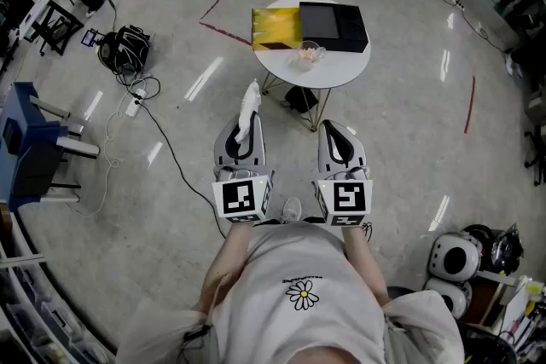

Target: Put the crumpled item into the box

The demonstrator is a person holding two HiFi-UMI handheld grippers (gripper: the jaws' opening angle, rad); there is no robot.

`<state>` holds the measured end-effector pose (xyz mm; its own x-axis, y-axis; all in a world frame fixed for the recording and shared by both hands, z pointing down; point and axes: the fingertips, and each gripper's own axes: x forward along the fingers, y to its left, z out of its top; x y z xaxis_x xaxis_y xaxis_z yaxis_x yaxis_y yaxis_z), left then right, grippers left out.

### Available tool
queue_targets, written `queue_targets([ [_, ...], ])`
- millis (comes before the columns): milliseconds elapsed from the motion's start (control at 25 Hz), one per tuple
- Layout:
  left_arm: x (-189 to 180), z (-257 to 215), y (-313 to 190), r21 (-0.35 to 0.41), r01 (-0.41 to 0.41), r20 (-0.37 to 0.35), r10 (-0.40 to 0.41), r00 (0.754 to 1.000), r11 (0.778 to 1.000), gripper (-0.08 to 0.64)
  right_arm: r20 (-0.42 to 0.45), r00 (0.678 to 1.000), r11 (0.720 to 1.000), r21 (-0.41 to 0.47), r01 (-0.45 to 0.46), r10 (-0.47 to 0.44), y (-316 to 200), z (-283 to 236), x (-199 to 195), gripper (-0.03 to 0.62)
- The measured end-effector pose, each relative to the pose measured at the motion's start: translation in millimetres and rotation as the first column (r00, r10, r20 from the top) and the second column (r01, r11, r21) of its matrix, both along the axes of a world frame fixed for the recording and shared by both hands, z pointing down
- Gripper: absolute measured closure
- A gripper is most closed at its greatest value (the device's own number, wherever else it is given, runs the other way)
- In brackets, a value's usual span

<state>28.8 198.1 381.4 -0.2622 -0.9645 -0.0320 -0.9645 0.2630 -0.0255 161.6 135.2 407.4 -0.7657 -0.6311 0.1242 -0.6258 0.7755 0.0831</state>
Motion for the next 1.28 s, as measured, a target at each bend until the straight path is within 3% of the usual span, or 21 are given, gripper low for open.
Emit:
queue_targets([
  [400,8.6,-1.6,2.3,-0.002,-0.004,0.014,0.004,1.0,1.0,0.515,0.011,1.0,1.0,-0.005,0.013,-0.013,3.2,2.0,7.6,0.589],
  [640,2.2,8.7,10.3,-0.037,0.006,-0.002,-0.006,1.0,0.999,0.515,0.094,0.995,0.995,-0.088,0.049,-0.041,12.0,11.5,4.2,0.589],
  [760,-6.9,8.8,6.6,-0.037,0.02,-0.019,-0.02,1.0,0.999,0.515,0.096,0.994,0.994,-0.091,0.059,-0.051,9.2,11.5,0.8,0.589],
  [1040,-29.8,6.0,-36.8,-0.007,0.002,0.005,-0.002,1.0,1.0,0.515,0.061,0.995,0.995,-0.058,0.085,-0.082,-19.5,16.8,-22.8,0.589],
  [1280,-73.4,2.7,-102.9,0.016,-0.025,-0.026,0.025,0.999,1.0,0.515,0.041,0.997,0.996,-0.045,0.071,-0.069,-73.0,17.0,-64.6,0.589],
])
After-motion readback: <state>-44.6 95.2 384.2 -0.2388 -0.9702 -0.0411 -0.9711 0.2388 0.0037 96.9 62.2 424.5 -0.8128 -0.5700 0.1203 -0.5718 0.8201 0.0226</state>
